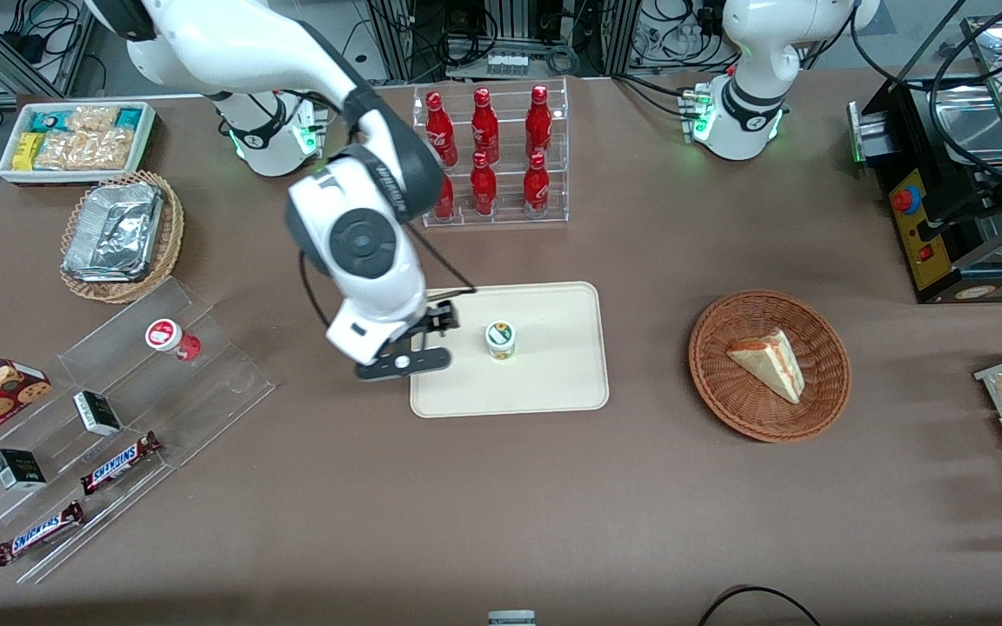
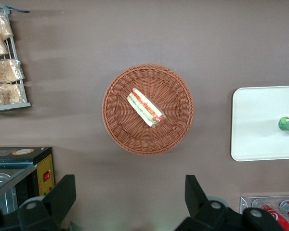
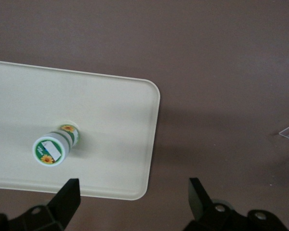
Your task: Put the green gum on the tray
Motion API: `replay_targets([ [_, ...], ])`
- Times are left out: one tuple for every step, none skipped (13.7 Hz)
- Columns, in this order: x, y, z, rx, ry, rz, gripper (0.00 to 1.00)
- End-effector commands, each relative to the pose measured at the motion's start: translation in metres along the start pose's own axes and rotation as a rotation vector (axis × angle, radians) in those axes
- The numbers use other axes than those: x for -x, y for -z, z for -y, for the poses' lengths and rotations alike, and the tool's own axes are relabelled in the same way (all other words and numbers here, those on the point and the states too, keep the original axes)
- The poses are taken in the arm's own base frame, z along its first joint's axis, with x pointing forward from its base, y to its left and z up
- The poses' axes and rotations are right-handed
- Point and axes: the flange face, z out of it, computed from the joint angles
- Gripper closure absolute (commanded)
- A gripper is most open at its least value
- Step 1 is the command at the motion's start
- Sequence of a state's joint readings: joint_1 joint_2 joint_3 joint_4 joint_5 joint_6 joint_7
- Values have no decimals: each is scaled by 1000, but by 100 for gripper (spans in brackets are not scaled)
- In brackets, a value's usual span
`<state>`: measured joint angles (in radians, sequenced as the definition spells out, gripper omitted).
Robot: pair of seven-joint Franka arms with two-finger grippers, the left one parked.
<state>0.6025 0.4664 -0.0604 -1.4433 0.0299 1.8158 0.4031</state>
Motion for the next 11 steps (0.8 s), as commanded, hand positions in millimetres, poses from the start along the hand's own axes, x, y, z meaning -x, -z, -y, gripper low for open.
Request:
replay_targets([
  [2, 21, -40, -61, 34, 56, 0],
  [6, 26, -56, -78, 58, 74, 0],
  [4, 35, -87, -85, 38, 78, 0],
  [2, 41, -118, -93, 4, 82, 0],
  [3, 48, -142, -100, -9, 79, 0],
  [4, 53, -171, -108, -31, 76, 0],
  [9, 56, -194, -110, -49, 93, 0],
  [14, 59, -217, -116, -80, 108, 0],
  [20, 60, -241, -120, -108, 119, 0],
  [28, 60, -265, -129, -116, 122, 0],
  [38, 61, -283, -130, -94, 123, 0],
])
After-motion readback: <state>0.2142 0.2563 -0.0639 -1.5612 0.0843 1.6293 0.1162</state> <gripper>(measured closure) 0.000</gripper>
